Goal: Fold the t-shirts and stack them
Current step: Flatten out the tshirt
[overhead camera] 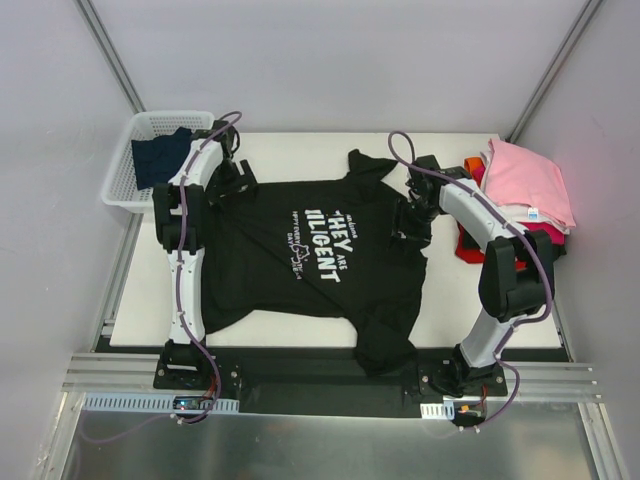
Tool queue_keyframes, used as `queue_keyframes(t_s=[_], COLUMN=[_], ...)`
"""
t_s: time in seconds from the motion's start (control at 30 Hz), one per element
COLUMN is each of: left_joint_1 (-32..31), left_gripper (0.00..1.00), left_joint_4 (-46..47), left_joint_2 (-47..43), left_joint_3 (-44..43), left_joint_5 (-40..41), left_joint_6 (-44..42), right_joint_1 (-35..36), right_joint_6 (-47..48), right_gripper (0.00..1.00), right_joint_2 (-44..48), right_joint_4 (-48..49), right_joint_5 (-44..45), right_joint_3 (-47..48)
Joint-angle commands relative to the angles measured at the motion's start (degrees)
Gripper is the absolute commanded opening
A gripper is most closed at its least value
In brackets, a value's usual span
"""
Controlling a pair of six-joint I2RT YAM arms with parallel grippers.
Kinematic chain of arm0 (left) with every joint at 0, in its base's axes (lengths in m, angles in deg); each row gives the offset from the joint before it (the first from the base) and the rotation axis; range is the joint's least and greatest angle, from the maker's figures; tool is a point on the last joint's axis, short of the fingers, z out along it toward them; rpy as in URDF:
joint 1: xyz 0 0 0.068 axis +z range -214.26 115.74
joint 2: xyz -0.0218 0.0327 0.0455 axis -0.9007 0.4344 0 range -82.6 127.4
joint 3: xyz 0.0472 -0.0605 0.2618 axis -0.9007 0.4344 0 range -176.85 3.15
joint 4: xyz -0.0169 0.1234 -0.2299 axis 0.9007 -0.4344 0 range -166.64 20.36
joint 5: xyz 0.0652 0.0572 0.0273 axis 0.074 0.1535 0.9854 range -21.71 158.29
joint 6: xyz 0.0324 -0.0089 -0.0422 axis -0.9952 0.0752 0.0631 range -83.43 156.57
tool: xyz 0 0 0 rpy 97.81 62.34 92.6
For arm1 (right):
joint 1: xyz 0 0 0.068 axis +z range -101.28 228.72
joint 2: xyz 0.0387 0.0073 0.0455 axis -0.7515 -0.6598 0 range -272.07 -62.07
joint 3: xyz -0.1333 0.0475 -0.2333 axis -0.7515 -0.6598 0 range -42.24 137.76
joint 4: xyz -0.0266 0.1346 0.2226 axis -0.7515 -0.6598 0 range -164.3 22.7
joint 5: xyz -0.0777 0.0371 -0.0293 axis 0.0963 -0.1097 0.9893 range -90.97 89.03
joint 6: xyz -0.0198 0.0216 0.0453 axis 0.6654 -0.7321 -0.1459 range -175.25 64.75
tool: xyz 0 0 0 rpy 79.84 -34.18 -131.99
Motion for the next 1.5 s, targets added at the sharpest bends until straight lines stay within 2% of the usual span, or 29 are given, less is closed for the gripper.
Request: queue_keyframes(t_s=[0.0,0.13,0.2,0.23,0.27,0.33,0.37,0.43,0.47,0.53,0.57,0.67,0.9,0.93,1.13,1.47], left_joint_1=[2.2,2.2,2.2,2.2,2.2,1.6,1.3,0.1,-0.2,-1.4,-1.7,-2.2,-2.2,-2.2,-2.6,-11.6], left_gripper=[0.99,0.99,0.99,0.99,0.99,0.97,0.93,0.84,0.83,0.82,0.83,0.84,0.85,0.85,0.85,0.85], left_joint_4=[2.6,3.0,3.0,3.2,3.4,3.9,3.9,4.6,4.9,5.3,5.6,5.6,4.7,4.6,4.6,3.2], left_joint_2=[-3.8,-12.1,-19.2,-21.6,-26.3,-30.3,-33.9,-38.7,-40.1,-43.5,-44.3,-45.6,-43.4,-42.8,-42.9,-42.0], left_joint_3=[-0.7,-3.8,0.0,2.2,7.5,13.7,20.0,25.9,31.0,35.2,38.3,41.4,38.8,38.4,41.6,41.9], left_joint_5=[-4.4,-6.4,-7.5,-8.7,-9.6,-11.6,-12.8,-13.6,-14.2,-14.8,-14.9,-13.8,-15.1,-16.5,-19.1,-16.1], left_joint_6=[-1.3,-0.8,0.2,0.6,0.9,0.9,0.7,0.4,0.3,0.2,-0.2,-1.3,-2.1,-1.9,-1.4,-2.4], right_joint_1=[0.4,0.3,0.3,0.3,0.3,0.2,0.1,-1.0,-1.3,-2.2,-2.6,-4.2,-5.7,-5.8,-8.1,-11.2], right_joint_6=[0.9,2.1,2.4,2.4,2.6,2.9,3.4,3.7,3.9,4.0,3.9,1.8,-1.6,-2.6,-7.1,-14.2], right_gripper=[0.52,0.51,0.52,0.55,0.66,0.69,0.65,0.51,0.48,0.45,0.45,0.52,0.67,0.71,0.78,0.75], right_joint_2=[3.6,2.6,1.8,1.7,1.5,0.1,-0.8,-5.9,-8.8,-16.5,-18.7,-25.6,-33.2,-33.8,-38.9,-42.7], right_joint_4=[1.9,4.0,5.2,6.4,7.0,7.9,8.7,9.4,9.2,7.7,7.6,7.8,10.9,13.0,24.0,36.2], right_joint_5=[1.6,1.7,0.9,0.6,0.4,1.0,1.9,1.2,0.8,0.2,-0.2,-2.9,-6.3,-7.7,-14.8,-16.3], right_joint_3=[0.4,0.3,-0.2,-1.0,-1.6,-1.7,-1.0,4.7,8.2,15.0,21.9,32.1,41.5,41.6,41.1,39.5])
